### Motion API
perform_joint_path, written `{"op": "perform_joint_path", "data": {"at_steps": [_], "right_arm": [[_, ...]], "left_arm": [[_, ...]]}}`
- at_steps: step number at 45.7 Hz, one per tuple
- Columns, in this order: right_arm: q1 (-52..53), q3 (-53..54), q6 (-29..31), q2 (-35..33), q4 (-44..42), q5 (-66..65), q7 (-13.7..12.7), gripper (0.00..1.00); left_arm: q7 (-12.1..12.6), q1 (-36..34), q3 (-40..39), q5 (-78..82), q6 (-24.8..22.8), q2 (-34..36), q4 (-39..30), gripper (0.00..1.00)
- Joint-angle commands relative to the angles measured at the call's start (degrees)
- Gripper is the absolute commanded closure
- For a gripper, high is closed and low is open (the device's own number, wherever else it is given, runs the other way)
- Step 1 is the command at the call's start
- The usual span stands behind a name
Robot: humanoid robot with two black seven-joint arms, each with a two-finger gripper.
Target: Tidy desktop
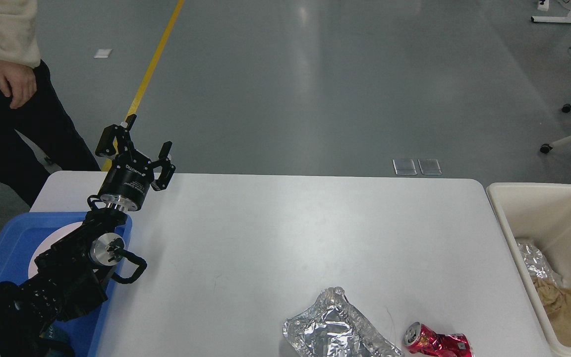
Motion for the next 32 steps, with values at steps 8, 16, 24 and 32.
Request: {"op": "perform_joint_path", "data": {"at_steps": [8,16,24,32], "right_arm": [[1.9,0.6,0.9,10.5,6.4,-0.3,0.2,0.0],[1.9,1.5,0.4,19.2,10.5,-0.2,0.2,0.0],[-2.2,4.2,-2.0,26.8,11.2,0.6,0.3,0.0],[-9.8,5.7,-8.1,31.1,10.8,0.6,0.2,0.0]], "left_arm": [[0.0,0.0,0.0,0.1,0.0,0.0,0.0,0.04],[0.0,0.0,0.0,0.1,0.0,0.0,0.0,0.03],[0.0,0.0,0.0,0.0,-0.1,0.0,0.0,0.03],[0.0,0.0,0.0,0.0,0.0,0.0,0.0,0.04]]}}
